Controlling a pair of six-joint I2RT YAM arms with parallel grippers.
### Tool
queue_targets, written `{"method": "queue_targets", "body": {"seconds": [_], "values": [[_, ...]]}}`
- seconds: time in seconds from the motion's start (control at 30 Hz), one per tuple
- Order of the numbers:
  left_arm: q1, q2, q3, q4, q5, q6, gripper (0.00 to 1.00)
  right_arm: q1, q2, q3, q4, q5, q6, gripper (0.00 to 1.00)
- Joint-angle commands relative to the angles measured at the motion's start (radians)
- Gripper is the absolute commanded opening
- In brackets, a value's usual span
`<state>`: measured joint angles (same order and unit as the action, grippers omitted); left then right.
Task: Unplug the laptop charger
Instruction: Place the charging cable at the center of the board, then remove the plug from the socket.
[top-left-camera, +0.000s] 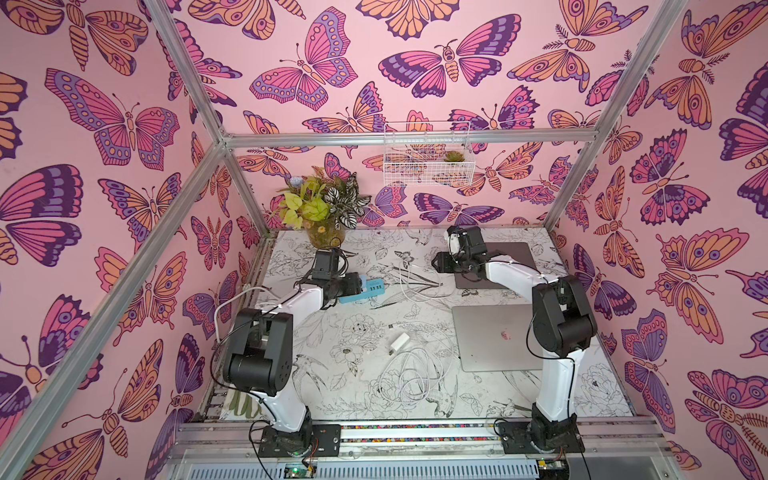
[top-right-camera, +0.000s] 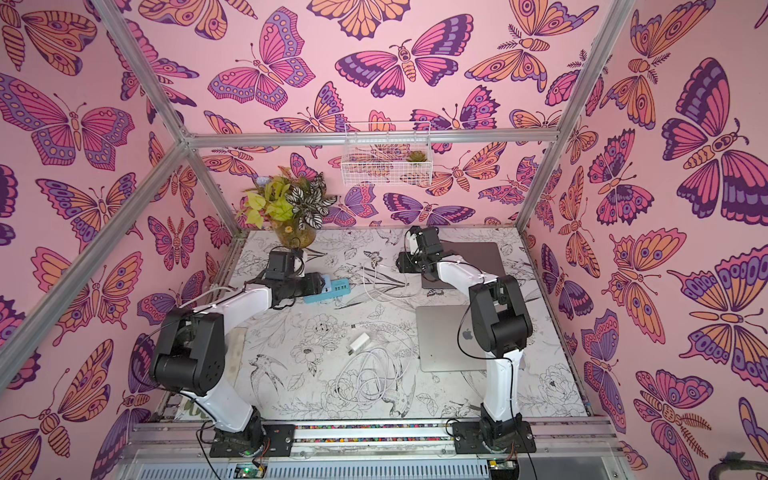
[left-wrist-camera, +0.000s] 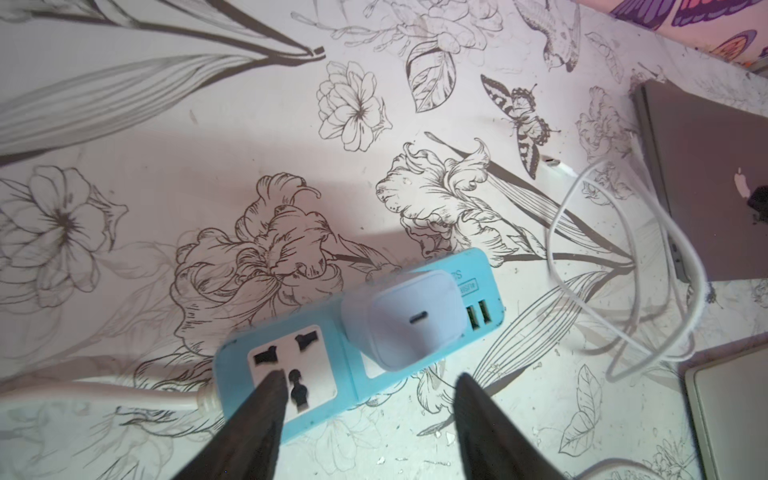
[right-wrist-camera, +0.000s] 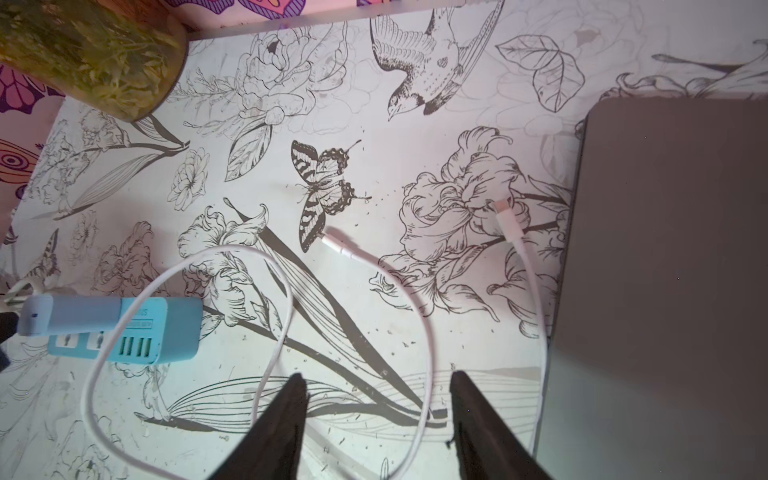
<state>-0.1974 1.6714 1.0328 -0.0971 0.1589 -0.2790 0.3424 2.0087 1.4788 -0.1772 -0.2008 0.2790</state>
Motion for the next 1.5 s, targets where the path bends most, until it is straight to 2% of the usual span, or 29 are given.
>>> {"method": "queue_targets", "body": {"seconds": [0.0,0.13,0.2,0.37,0.6,0.73,0.97,1.03,1.1,1.23,1.43,1.47], "values": [[-0.054,-0.043,0.019,-0.061,-0.116,0.055,0.74,0.02,-0.082,0.038,-0.045,0.03,-0.027,0.66],[-0.092,0.002,0.08,-0.137,-0.201,0.061,0.76,0.057,-0.18,-0.015,-0.022,0.096,-0.029,0.66],[-0.109,0.044,0.122,-0.175,-0.247,0.064,0.79,0.074,-0.266,-0.096,0.039,0.147,-0.03,0.66],[-0.14,0.13,0.2,-0.205,-0.294,0.061,0.79,0.095,-0.484,-0.329,0.197,0.252,-0.043,0.66],[-0.157,0.239,0.269,-0.224,-0.339,0.049,0.75,0.122,-0.627,-0.572,0.346,0.218,-0.028,0.65],[-0.162,0.277,0.291,-0.199,-0.356,0.042,0.72,0.172,-0.634,-0.662,0.385,0.222,-0.031,0.65],[-0.172,0.302,0.303,-0.193,-0.411,0.029,0.57,0.247,-0.566,-0.727,0.437,0.232,-0.037,0.65],[-0.174,0.303,0.301,-0.191,-0.426,0.028,0.57,0.249,-0.542,-0.719,0.444,0.215,-0.038,0.65],[-0.174,0.3,0.299,-0.186,-0.437,0.019,0.64,0.251,-0.526,-0.705,0.438,0.207,-0.038,0.65],[-0.174,0.29,0.281,-0.158,-0.426,0.002,0.6,0.253,-0.507,-0.706,0.447,0.191,-0.037,0.65],[-0.175,0.28,0.27,-0.142,-0.43,-0.002,0.39,0.254,-0.493,-0.713,0.463,0.172,-0.029,0.65],[-0.175,0.277,0.265,-0.138,-0.43,-0.002,0.38,0.254,-0.492,-0.713,0.463,0.167,-0.028,0.64]]}}
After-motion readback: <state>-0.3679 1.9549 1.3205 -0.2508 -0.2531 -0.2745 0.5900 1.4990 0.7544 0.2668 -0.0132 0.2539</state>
